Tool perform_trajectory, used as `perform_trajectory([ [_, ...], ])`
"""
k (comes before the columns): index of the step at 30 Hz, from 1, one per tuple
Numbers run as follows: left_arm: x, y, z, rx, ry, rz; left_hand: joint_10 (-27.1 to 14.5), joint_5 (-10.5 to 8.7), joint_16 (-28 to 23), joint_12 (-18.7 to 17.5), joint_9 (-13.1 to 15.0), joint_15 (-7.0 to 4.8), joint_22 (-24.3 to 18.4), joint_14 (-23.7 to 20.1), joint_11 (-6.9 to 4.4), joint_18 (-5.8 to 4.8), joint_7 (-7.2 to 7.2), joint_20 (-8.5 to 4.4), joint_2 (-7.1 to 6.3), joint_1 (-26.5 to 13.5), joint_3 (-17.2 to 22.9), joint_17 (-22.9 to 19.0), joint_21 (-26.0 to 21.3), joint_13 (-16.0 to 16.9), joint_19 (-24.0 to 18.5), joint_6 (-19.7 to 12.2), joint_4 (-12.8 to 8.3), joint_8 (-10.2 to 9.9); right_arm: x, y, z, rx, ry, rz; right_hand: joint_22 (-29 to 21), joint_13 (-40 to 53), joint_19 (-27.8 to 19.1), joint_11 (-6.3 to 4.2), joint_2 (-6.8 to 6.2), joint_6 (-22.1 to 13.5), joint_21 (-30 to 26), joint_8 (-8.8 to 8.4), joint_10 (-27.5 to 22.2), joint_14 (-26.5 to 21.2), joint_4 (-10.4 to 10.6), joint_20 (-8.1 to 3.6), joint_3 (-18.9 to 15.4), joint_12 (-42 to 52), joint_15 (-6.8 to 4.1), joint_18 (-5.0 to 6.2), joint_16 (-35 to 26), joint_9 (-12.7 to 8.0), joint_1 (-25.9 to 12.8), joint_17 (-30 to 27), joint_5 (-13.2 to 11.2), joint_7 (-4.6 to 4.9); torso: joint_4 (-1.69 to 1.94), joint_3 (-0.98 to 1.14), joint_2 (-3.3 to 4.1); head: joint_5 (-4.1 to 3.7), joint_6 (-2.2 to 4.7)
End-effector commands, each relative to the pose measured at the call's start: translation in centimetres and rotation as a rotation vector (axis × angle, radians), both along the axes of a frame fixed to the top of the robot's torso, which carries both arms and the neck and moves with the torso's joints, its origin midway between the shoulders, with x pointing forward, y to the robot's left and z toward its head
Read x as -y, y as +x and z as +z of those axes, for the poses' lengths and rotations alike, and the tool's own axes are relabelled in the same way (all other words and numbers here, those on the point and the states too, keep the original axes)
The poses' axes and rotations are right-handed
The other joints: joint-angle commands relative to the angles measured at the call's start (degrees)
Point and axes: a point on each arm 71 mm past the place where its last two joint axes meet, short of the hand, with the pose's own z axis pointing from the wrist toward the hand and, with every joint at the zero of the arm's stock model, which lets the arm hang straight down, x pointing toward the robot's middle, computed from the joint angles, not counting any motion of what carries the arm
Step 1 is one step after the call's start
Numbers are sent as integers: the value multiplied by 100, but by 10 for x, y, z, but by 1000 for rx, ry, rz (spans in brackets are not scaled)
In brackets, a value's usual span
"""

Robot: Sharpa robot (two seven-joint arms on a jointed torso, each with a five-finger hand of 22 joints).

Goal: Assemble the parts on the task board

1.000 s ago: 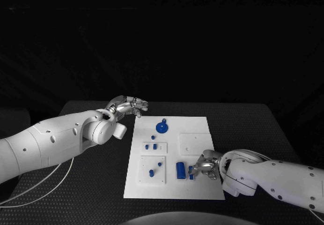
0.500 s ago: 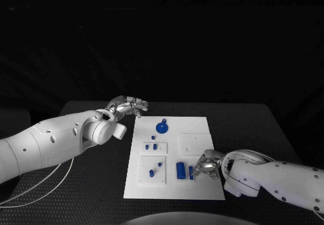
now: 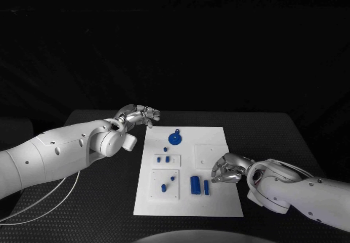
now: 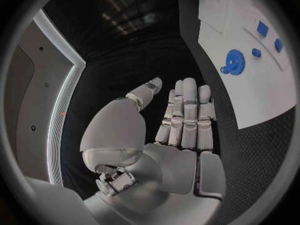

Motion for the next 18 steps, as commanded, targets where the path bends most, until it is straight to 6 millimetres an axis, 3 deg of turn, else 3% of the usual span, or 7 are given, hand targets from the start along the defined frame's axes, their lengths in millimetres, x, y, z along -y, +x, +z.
perform_trajectory([
  [1,2,0,1,1,-11,-11,-27,-18,-40,-12,-5,18,74,24,-4,96,20,-59,-6,-56,3,8,-24,6,22,-12,29,36,-6,3,6,130,-3,99,-10,2,-1,52,27,-218,-12,-43,-1,3,19,-25,72,-6,66,71,-27,-22,113,3,-13,165,0,2,3,10,5],
  [4,3,0,1,1,-12,-13,-27,-18,-40,-12,-6,17,75,24,-4,96,20,-59,-6,-55,4,9,-25,6,22,-13,29,36,-9,4,5,128,-2,112,-12,1,-9,65,95,-233,-14,-53,-4,2,22,-22,151,-4,80,71,-28,-33,225,5,-12,177,3,-1,3,2,3],
  [9,2,0,1,1,-12,-13,-27,-18,-40,-12,-6,17,75,24,-4,96,20,-59,-5,-55,4,10,-25,6,23,-13,30,37,-16,5,1,103,-9,142,-7,-1,-31,60,391,-149,-10,-15,-3,-1,23,-8,315,3,82,69,-26,-33,386,13,-12,167,15,-2,5,2,-10],
  [14,2,-1,1,0,-12,-12,-27,-18,-41,-12,-6,18,76,24,-4,95,20,-59,-5,-56,3,10,-26,6,23,-14,32,37,-20,6,-2,83,-22,162,11,-3,-69,46,606,-75,5,14,-13,-14,-10,22,398,4,70,70,-23,-44,378,22,-12,152,15,-8,4,1,-18],
  [18,2,-1,1,0,-12,-13,-27,-18,-41,-12,-6,18,77,24,-3,95,20,-59,-5,-56,3,11,-27,7,23,-14,33,38,-22,5,-5,66,-37,180,24,-4,-87,41,683,-41,20,24,-18,-21,-37,41,427,6,66,71,-20,-55,327,30,-13,146,14,-8,2,4,-29],
])
